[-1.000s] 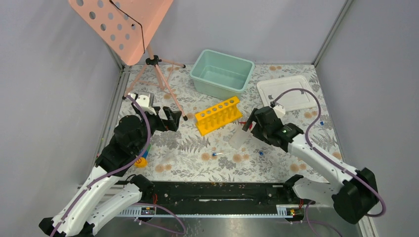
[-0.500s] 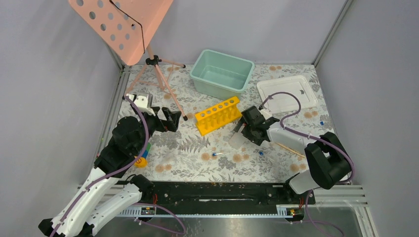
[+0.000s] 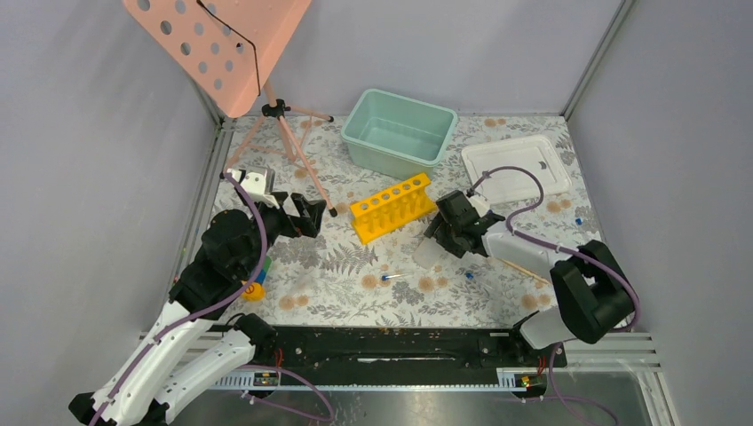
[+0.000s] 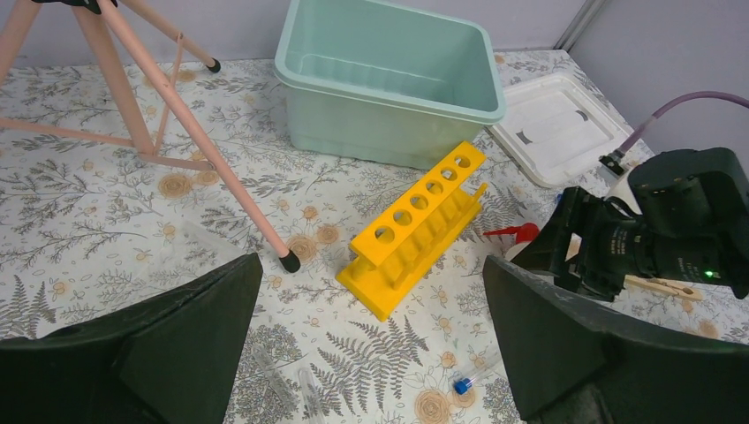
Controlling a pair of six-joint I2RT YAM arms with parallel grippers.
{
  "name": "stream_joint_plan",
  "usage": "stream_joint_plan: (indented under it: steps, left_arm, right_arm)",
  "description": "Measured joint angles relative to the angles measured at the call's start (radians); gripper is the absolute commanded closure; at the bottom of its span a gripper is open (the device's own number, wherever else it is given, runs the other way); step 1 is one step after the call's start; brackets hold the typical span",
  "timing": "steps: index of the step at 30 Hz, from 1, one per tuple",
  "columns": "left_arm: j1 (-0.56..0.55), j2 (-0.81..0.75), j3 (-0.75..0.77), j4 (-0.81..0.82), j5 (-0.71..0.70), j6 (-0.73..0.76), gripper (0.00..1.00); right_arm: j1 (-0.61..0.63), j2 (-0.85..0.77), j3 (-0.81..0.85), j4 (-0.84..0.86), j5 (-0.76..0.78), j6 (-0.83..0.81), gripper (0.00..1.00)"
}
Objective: Organize the chemistry lab equipment
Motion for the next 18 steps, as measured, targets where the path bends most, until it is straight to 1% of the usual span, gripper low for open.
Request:
stream_joint_plan:
  steps: [6,10,14,18]
  left_arm:
    - [0.0,0.0,0.0,0.0,0.0,0.0,0.01]
    - [0.0,0.0,0.0,0.0,0.0,0.0,0.01]
    - [0.0,0.0,0.0,0.0,0.0,0.0,0.01]
    - [0.0,0.0,0.0,0.0,0.0,0.0,0.01]
  right_arm:
    - [0.0,-0.125,-0.016,-0.027,0.004,0.0,0.38]
    - [0.0,-0.248,-0.022,-0.032,0.01,-0.013,0.38]
    - [0.0,-0.337,-0.012,-0.008,0.026,-0.082,0.38]
    - [-0.006,-0.332,0.06,0.061,0.087,-0.188,0.38]
